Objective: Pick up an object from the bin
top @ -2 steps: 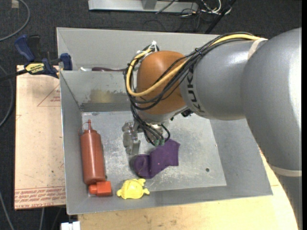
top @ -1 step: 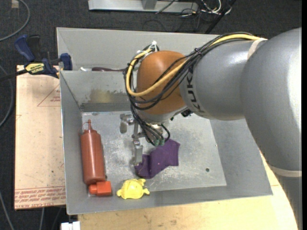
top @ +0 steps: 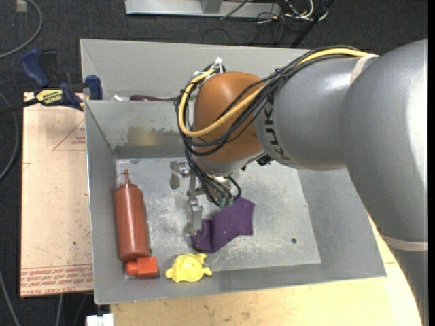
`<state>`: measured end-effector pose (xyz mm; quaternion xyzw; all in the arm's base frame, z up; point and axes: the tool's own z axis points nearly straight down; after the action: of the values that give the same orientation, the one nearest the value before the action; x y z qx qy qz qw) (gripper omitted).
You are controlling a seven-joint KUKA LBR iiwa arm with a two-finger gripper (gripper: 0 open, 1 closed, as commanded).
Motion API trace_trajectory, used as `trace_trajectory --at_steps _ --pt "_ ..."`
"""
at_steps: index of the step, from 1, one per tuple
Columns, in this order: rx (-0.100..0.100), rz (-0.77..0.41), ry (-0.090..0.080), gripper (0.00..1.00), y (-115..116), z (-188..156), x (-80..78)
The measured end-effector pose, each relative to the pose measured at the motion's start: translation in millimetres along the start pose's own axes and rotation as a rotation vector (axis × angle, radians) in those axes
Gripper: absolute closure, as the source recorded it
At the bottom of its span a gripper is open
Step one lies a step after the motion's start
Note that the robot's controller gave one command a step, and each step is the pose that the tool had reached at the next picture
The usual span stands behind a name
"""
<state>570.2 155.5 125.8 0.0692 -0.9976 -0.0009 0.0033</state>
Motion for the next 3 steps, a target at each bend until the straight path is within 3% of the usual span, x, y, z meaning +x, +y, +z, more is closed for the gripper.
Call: trace_trajectory --at_steps 1,2,3 --pt "-0.001 -0.034 -0.005 0.0 -5.9 5.1 2.8" --pt "-0.001 -0.055 -0.002 0.0 -47.8 32.6 17.8" --pt "-0.003 -0.171 -0.005 1.0 -68.5 53.7 59.3"
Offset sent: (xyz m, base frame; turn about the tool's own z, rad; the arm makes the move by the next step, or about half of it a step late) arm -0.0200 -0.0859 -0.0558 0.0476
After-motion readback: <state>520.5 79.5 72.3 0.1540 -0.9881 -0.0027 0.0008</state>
